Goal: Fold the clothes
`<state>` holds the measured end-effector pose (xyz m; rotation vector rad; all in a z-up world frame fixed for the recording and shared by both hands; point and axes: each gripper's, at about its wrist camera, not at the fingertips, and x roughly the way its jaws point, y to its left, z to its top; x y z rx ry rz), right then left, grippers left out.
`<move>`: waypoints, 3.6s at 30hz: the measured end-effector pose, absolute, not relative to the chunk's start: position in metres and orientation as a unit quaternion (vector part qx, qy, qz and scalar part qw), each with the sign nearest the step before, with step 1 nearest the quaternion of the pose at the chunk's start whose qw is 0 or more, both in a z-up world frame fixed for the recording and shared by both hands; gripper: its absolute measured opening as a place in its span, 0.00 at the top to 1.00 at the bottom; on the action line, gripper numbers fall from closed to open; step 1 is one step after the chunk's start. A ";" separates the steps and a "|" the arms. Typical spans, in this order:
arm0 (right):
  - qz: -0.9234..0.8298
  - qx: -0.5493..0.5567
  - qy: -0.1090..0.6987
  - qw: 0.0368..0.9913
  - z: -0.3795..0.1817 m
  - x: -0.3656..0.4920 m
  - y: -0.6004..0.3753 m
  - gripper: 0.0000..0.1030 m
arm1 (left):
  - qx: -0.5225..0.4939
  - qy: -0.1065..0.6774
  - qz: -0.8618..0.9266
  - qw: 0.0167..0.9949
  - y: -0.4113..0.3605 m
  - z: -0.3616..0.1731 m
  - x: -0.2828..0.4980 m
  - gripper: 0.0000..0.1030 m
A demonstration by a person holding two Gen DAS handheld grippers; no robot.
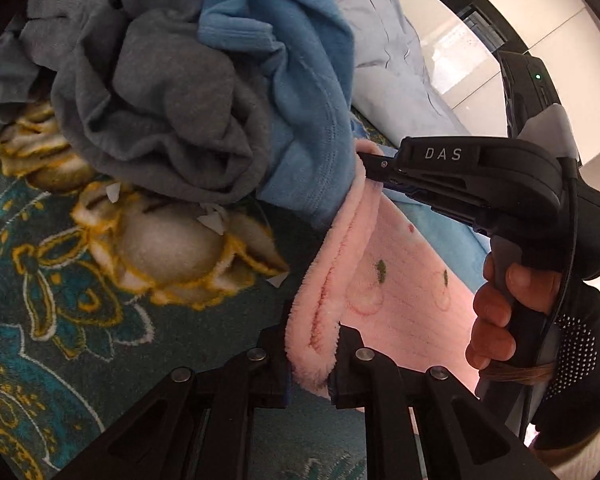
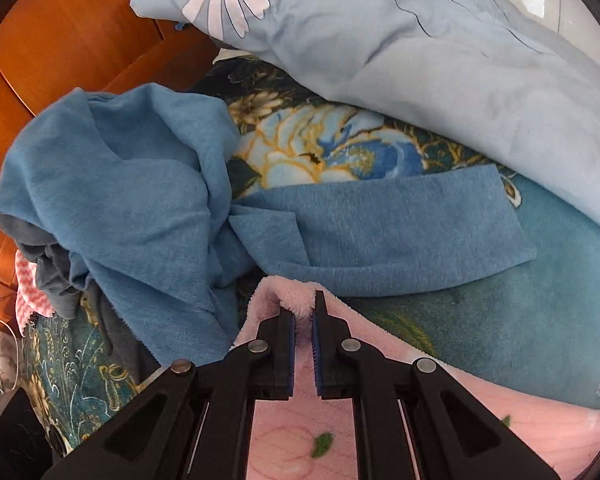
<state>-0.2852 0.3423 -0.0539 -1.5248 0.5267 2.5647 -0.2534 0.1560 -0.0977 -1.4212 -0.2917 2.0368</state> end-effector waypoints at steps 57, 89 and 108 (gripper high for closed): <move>0.790 -0.309 0.413 0.332 -0.006 0.424 0.740 0.77 | -0.488 -0.027 0.744 0.455 0.296 -0.055 0.122 0.35; 0.878 -0.381 0.275 0.087 0.013 0.386 0.531 0.50 | -0.509 -0.051 0.735 0.444 0.265 -0.049 0.147 0.34; 0.862 -0.426 0.250 0.111 -0.010 0.356 0.543 0.56 | -0.509 -0.034 0.739 0.441 0.266 -0.051 0.144 0.34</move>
